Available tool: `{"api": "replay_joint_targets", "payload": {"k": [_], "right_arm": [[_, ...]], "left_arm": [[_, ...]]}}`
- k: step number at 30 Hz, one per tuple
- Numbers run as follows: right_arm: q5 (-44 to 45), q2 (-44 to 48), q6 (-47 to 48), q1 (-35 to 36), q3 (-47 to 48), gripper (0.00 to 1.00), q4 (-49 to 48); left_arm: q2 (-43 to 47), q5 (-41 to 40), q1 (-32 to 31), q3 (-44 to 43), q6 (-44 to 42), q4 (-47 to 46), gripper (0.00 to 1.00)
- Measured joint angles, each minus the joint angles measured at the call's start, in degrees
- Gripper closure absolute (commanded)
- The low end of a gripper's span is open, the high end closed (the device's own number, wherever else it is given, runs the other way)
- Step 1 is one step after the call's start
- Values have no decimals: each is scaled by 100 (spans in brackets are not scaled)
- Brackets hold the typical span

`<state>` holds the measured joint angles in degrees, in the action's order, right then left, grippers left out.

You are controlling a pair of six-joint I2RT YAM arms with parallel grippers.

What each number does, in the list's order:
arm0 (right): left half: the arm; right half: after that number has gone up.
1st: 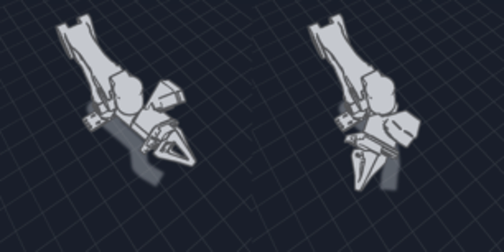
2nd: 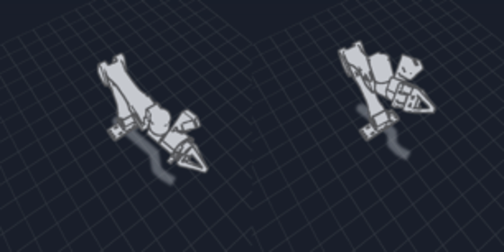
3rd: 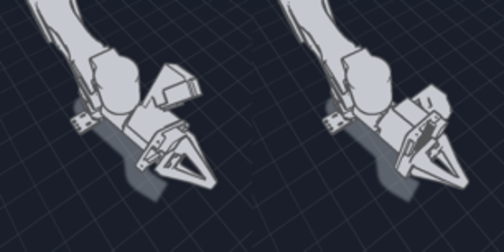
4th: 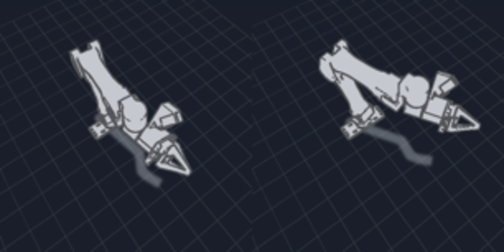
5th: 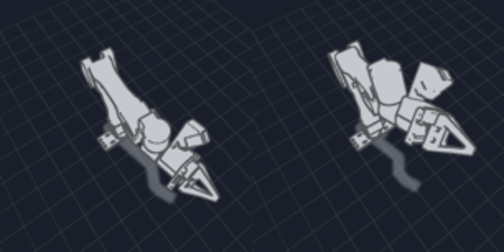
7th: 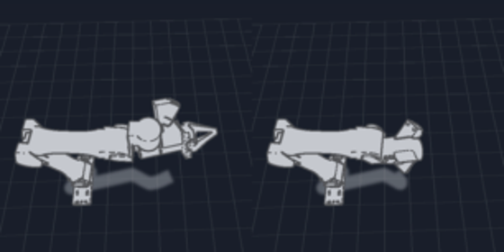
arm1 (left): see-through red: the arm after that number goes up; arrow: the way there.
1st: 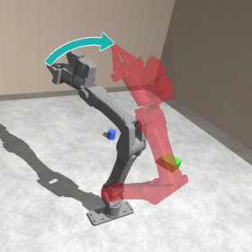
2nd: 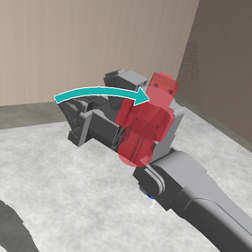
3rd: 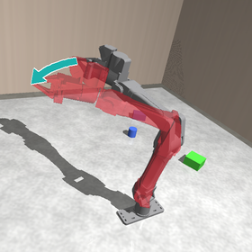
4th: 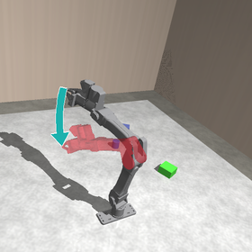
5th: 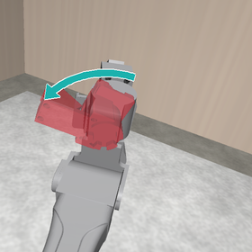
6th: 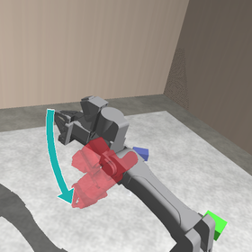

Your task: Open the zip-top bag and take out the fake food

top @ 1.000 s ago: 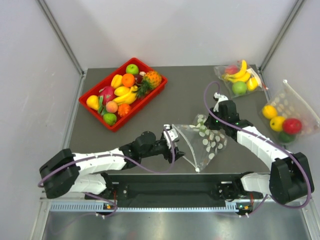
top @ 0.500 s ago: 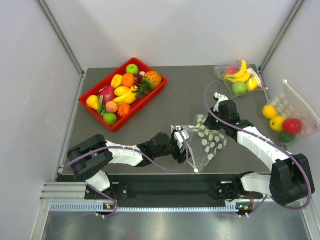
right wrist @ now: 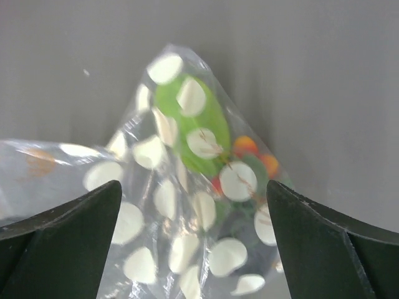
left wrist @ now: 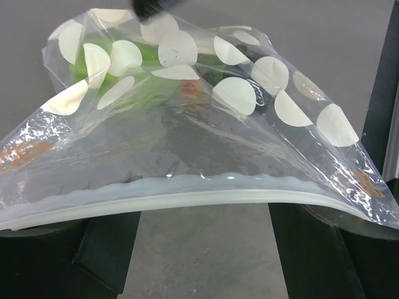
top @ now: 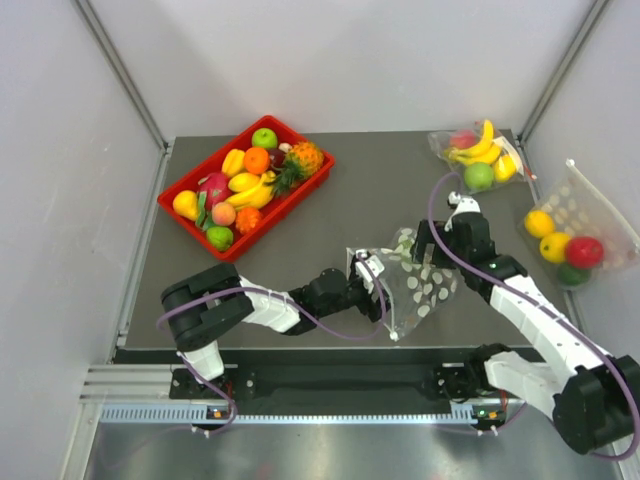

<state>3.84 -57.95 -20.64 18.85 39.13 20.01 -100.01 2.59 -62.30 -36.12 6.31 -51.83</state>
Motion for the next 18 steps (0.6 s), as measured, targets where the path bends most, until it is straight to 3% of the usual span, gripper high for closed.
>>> {"api": "replay_joint_targets", "payload": {"k": [3, 9, 12, 18], "right_arm": [[85, 214, -109, -2, -251, 1, 138], [-20, 592, -455, 0, -828, 13, 555], [-120, 748, -599, 4, -955, 25, 645], [-529, 785, -791, 11, -1370, 69, 511]], "left_arm": [[-2, -79, -2, 2, -4, -72, 16], [0, -240, -7, 17, -35, -136, 15], [0, -295, -7, 31, -44, -155, 15], [-4, -225, -50, 59, -42, -262, 14]]}}
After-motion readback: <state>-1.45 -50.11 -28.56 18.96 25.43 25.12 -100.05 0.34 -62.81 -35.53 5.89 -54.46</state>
